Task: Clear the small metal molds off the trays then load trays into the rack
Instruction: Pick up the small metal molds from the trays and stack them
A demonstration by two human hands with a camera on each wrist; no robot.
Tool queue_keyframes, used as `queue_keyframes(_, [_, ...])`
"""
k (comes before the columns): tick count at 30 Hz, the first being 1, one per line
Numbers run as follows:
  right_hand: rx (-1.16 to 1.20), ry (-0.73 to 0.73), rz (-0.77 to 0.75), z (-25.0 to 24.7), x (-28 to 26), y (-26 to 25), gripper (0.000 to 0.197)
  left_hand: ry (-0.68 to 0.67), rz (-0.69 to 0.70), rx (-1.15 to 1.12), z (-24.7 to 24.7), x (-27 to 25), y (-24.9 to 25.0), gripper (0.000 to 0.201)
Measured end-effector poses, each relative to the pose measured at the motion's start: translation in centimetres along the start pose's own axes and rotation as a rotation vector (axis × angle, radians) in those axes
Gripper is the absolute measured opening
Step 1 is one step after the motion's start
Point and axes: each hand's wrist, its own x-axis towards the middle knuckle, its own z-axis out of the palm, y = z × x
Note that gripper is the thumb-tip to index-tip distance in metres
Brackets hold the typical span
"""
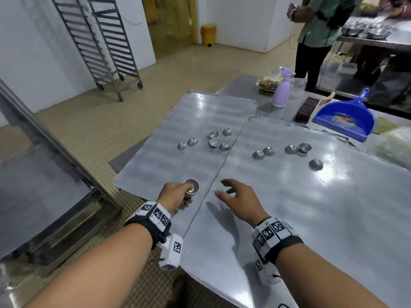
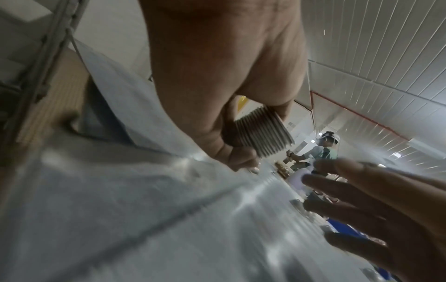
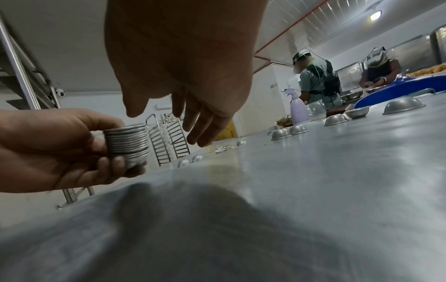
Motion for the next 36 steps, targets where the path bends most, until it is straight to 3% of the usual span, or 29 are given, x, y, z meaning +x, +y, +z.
queue_keyframes(7, [-0.125, 0.065, 0.107, 0.2, 6.5, -1.4, 0.039, -0.111, 0.019, 0.209, -3.1, 7.0, 1.3, 0.010])
queue_keyframes(14, [-0.180, 0.138, 0.198, 1.6, 15.3, -2.7, 0.038, -0.273, 0.068, 0.235, -3.5, 14.1, 3.5, 0.016])
queue_keyframes(17, [-0.212, 0.156, 0.238, 1.8, 18.2, -2.5, 0.040, -0.365, 0.108, 0.309, -3.6, 15.7, 4.2, 0.009])
queue_keyframes(24, [-0.329, 0.142, 0.379, 1.7, 24.1, -0.8, 0.052, -0.481, 0.120, 0.379, -4.4, 17.9, 5.0, 0.019])
queue_keyframes(27, [-0.383, 0.102, 0.424, 2.0, 25.5, -0.1, 0.054, -0.500, 0.125, 0.381, -4.9, 18.2, 5.1, 0.019])
queue_keyframes(31, [-0.481, 0.091, 0.432, 2.4, 26.4, 0.7, 0.039, -0.500, 0.123, 0.361, -5.8, 18.6, 6.0, 0.019])
queue_keyframes(33, [-0.508, 0.104, 0.442, 2.7, 26.5, 1.1, 0.038, -0.449, 0.163, 0.358, -6.3, 19.2, 6.7, 0.021])
queue_keyframes(36, [-0.531, 0.111, 0.447, 3.1, 26.4, 1.3, 0.036, -0.299, 0.333, 0.507, -6.6, 20.8, 7.8, 0.012])
